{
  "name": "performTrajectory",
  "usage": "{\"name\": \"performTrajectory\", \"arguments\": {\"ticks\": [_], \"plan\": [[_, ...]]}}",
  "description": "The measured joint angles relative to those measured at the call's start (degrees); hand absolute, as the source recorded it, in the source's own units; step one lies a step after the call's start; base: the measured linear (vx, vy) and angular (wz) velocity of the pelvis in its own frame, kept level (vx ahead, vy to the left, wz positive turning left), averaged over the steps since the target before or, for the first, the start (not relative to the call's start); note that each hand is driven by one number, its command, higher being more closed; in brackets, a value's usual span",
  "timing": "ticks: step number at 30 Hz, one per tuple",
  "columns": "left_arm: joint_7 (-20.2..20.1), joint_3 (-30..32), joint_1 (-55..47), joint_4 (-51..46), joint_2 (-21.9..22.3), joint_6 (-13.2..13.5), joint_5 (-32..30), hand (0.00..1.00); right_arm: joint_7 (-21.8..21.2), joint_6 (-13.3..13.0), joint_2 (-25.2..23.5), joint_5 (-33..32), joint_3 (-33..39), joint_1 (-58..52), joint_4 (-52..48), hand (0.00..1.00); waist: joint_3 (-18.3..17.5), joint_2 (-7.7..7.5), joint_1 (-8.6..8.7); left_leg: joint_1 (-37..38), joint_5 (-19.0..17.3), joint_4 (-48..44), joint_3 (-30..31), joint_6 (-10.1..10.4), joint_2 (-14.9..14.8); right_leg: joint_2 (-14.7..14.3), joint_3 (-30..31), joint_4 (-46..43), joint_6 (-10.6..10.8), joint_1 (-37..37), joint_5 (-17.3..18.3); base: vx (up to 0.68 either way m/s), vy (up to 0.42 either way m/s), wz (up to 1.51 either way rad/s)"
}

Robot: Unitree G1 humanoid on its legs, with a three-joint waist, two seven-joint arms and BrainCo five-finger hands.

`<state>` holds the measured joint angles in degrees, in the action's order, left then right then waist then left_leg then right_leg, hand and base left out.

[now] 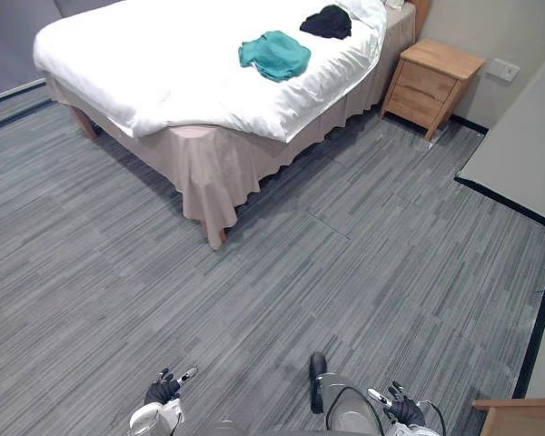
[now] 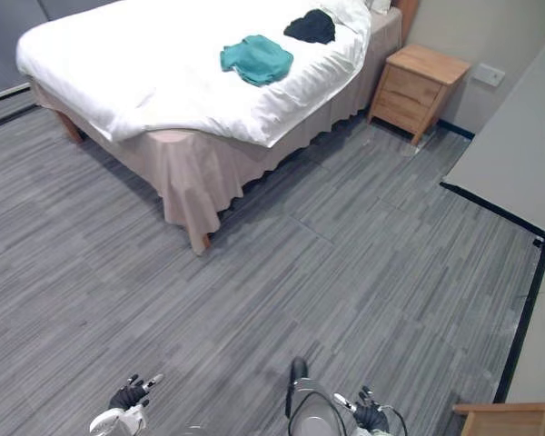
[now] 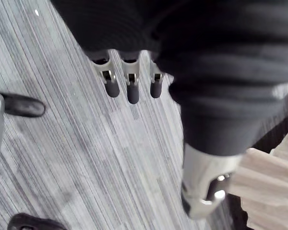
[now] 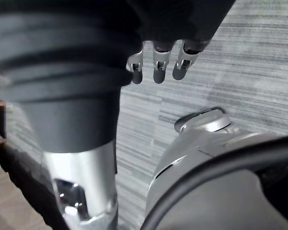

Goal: Tidy the bed and pick cloth on bed and put in laundry

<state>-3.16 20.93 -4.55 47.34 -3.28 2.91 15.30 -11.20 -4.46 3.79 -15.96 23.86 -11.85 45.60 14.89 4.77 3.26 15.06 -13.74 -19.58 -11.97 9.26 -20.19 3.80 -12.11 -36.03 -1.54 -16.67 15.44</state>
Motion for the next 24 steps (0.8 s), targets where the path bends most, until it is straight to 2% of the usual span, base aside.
{"name": "performTrajectory", "arguments": {"ticks": [1,2,3,4,5,6,7,8,10,11,12,14,15,16,17,18,19,21,22,24], "plan": [[-0.6,0.0,-0.9,-1.1,0.6,0.2,-0.7,0.0,-0.2,0.6,-0.2,0.0,0.5,0.3,0.2,0.0,-0.2,0.1,-0.21,-2.9,2.8,-6.4,1.3,-2.5,-0.8,-0.6,-0.2,0.4,-0.3,1.4,1.3,0.27,-0.282,0.03],[-1.0,0.0,-2.2,-1.2,1.0,0.3,-1.4,0.0,-0.8,1.1,-0.3,0.0,0.5,0.4,0.5,0.0,-0.2,-0.36,-0.25,-6.4,8.1,-13.7,2.9,-3.6,-1.7,-1.3,-0.3,1.7,-0.9,3.9,2.1,0.41,-0.387,0.05],[-1.1,0.0,-3.8,-0.5,1.5,0.4,-1.7,0.0,-2.0,1.0,-0.3,0.1,0.3,0.5,1.1,0.0,-0.3,-0.1,-0.24,-12.0,11.5,-25.1,4.9,-4.0,-3.1,-2.8,-0.3,5.6,-1.3,7.7,2.3,0.41,-0.327,0.07],[-1.2,0.0,-5.4,-0.4,2.0,0.7,-1.7,0.0,-2.8,0.9,0.4,0.2,0.2,0.8,1.8,0.0,-0.3,-0.06,-0.48,-17.2,9.2,-34.9,6.1,-4.0,-2.0,-3.7,-0.3,9.8,-1.7,11.8,2.1,0.36,-0.223,0.14],[-1.3,-0.1,-6.3,-0.3,2.1,0.8,-1.7,0.0,-3.3,0.7,0.6,0.3,0.2,0.7,2.2,0.0,-0.3,-0.35,-0.55,-19.3,7.6,-37.5,6.5,-3.9,-0.5,-3.9,-0.2,12.1,-2.1,14.0,1.8,0.38,-0.173,0.17],[-1.7,-0.1,-7.3,-0.1,2.1,1.5,-1.7,0.0,-4.1,0.5,0.9,0.3,0.1,0.8,3.1,0.0,-0.3,-1.38,-1.09,-22.3,4.9,-38.2,6.2,-3.1,3.3,-3.9,0.1,16.0,-3.0,17.3,0.7,0.36,-0.132,0.09],[-1.9,0.1,-8.2,0.0,2.4,1.9,-1.7,0.0,-4.4,0.2,1.0,0.4,0.1,0.9,3.6,0.0,-0.3,-1.61,-2.05,-24.0,3.2,-36.0,5.0,-2.8,6.0,-3.9,0.3,18.2,-2.6,19.6,-0.2,0.44,-0.123,-0.22],[-2.0,0.5,-9.6,0.1,3.3,2.6,-1.5,0.0,-4.5,-0.3,1.3,0.8,0.3,1.7,4.0,0.0,-0.2,-1.37,-3.74,-25.4,1.5,-30.1,0.7,-3.4,8.3,-4.0,0.3,20.3,-3.2,22.0,-0.3,0.37,-0.067,-0.29],[-2.1,0.5,-10.8,0.1,3.9,3.0,-1.2,0.0,-4.6,-0.5,1.3,2.5,0.2,2.0,2.3,0.0,-0.1,-1.54,-3.88,-27.1,0.3,-22.1,-5.8,-3.9,10.2,-4.1,-0.2,22.3,-3.5,25.4,0.3,0.46,-0.023,-0.02],[-2.1,0.6,-10.9,0.1,4.8,3.0,-0.7,0.0,-4.7,-0.8,1.2,2.5,0.5,2.2,2.0,0.0,0.0,-1.72,-4.06,-27.1,0.7,-14.7,-11.9,-4.4,11.5,-3.8,-1.2,23.4,-2.8,27.9,1.1,0.61,-0.019,0.25],[-2.1,0.6,-10.7,0.2,5.5,3.0,-0.4,0.0,-4.7,-1.3,1.3,2.5,1.0,2.8,2.1,0.0,-0.2,-1.61,-4.0,-25.7,5.1,-3.7,-19.8,-8.0,13.0,-3.8,-3.0,24.4,-1.1,30.3,2.0,0.52,-0.001,0.25],[-1.9,0.5,-10.2,0.3,5.1,3.0,-0.4,0.0,-4.4,-1.9,1.2,2.5,1.3,3.1,2.1,0.0,-0.3,-1.41,-3.74,-25.8,9.4,1.8,-26.1,-11.8,13.3,-4.5,-4.0,24.3,0.9,32.0,3.7,0.46,0.043,0.29],[-1.6,0.6,-9.6,1.1,4.4,2.8,-0.2,0.0,-4.0,-2.0,0.7,2.6,1.2,3.2,2.5,0.0,-0.4,-2.14,-3.84,-25.7,9.1,2.8,-28.7,-18.7,14.2,-4.1,-4.8,23.5,1.8,33.6,5.4,0.62,0.106,0.44],[-1.5,1.3,-8.6,1.9,3.4,2.3,0.6,0.0,-3.7,-1.9,0.3,3.0,0.9,3.3,3.0,0.0,-1.7,-4.15,-3.74,-25.0,7.5,2.9,-28.6,-18.2,16.7,-1.7,-5.5,19.9,3.3,32.7,6.6,0.43,0.08,0.42],[-1.0,1.5,-8.1,1.8,3.2,2.0,0.6,0.0,-3.5,-1.9,0.5,3.7,0.9,3.6,3.0,0.0,-2.2,-4.78,-3.69,-25.1,7.0,3.1,-28.0,-19.0,17.5,-0.6,-5.8,15.7,4.3,30.7,6.8,0.74,0.184,0.72],[-0.5,1.6,-6.0,2.3,2.5,1.3,0.6,0.0,-2.8,-1.7,1.2,4.8,1.1,4.9,3.8,0.0,-2.3,-5.11,-3.22,-24.4,5.3,3.0,-25.0,-19.0,19.3,3.3,-5.7,-4.3,9.7,22.3,4.1,0.51,0.148,0.83],[-0.5,1.5,-4.8,3.2,2.1,1.0,0.5,0.0,-2.6,-1.5,1.3,4.7,1.5,5.4,4.4,0.0,-2.2,-5.23,-2.68,-23.3,4.7,3.0,-23.2,-18.8,20.0,4.9,-5.0,-11.7,10.3,19.3,4.0,0.62,0.161,0.96],[-0.4,0.0,-3.8,3.9,1.5,0.7,-0.2,0.0,-2.3,-1.5,1.1,4.7,1.2,5.8,5.6,0.0,-2.1,-4.94,-2.27,-19.8,4.4,3.8,-19.0,-18.4,20.2,6.2,-5.1,-16.7,9.9,16.5,5.2,0.46,0.037,0.99],[-0.3,-1.3,-3.3,3.8,1.0,0.7,-0.6,0.0,-2.2,-1.7,1.0,4.6,0.3,5.8,5.7,0.0,-1.7,-4.36,-2.44,-16.2,4.4,5.5,-14.9,-18.2,19.6,6.1,-5.2,-14.2,9.2,15.4,5.7,0.53,-0.042,1.12],[-0.3,-3.1,-2.6,3.2,0.0,0.7,-0.6,0.0,-1.8,-1.9,0.9,4.5,0.1,5.8,5.8,0.0,-1.6,-3.72,-2.2,-13.4,4.8,8.0,-10.6,-16.2,18.7,5.3,-4.0,-7.5,8.9,13.8,5.9,0.37,-0.123,1.18]]}}
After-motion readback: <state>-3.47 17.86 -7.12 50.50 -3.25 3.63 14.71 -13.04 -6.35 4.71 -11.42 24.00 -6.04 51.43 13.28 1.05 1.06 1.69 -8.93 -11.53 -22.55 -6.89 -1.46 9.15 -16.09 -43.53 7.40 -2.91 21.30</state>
